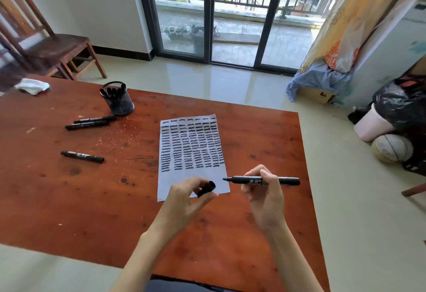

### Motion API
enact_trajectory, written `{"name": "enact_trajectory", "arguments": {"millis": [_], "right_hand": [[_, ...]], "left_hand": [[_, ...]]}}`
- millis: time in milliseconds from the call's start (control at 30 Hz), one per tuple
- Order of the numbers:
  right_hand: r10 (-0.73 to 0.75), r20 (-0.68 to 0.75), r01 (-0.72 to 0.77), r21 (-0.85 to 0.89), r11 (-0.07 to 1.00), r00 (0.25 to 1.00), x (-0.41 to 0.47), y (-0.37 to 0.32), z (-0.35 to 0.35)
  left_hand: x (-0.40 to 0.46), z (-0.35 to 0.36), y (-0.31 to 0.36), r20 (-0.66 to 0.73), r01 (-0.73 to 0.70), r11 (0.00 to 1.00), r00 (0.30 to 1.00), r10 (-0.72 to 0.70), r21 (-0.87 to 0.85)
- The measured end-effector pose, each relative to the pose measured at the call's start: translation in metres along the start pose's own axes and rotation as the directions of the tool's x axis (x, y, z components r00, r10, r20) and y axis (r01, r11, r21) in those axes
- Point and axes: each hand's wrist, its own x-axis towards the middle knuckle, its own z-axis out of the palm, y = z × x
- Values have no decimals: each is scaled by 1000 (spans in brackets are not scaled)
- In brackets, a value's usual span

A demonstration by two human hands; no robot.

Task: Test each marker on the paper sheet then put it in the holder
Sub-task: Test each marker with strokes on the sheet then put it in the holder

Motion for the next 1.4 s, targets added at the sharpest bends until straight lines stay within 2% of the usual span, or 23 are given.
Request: {"name": "enact_trajectory", "arguments": {"millis": [233, 400, 500, 600, 700, 900, 1067, 1133, 1200, 1300, 1400], "right_hand": [[-23, 61, 28, -85, 996, 998, -6, -2, -1], [-20, 66, 30, -153, 988, 998, -9, 0, -4], [-38, 81, 56, -236, 970, 996, -10, 1, -8], [-55, 124, 93, -321, 942, 991, -11, 1, -7], [-28, 162, 86, -365, 927, 986, -12, 3, -1], [-5, 126, 53, -379, 924, 992, -10, 8, 2], [-35, 83, 75, -542, 837, 996, -4, 11, 1], [12, 36, 2, -348, 938, 999, -4, 8, 0], [97, -4, -97, 20, 995, 995, -2, 2, -3], [199, 3, -186, 370, 910, 980, -1, -12, 0], [213, 14, -184, 562, 807, 977, 1, -18, 8]], "left_hand": [[1, 5, 12, 36, -44, 999, 998, 45, -21], [1, 4, 14, 58, -77, 996, 995, 75, 34], [0, 4, 10, 97, -98, 992, 991, 89, 83], [-1, 4, 4, 149, -105, 972, 986, 75, 212], [-1, 7, 4, 170, -96, 956, 984, 50, 278], [-2, 9, 7, 133, -87, 961, 990, 53, 263], [-1, 11, 4, 133, -61, 969, 991, 30, 238], [-1, 12, 2, 131, -26, 979, 991, -1, 202], [-2, 13, 1, 137, -16, 979, 990, -12, 202], [-2, 16, 3, 156, -21, 976, 988, -13, 218], [-3, 20, 6, 138, 7, 981, 990, -34, 195]]}}
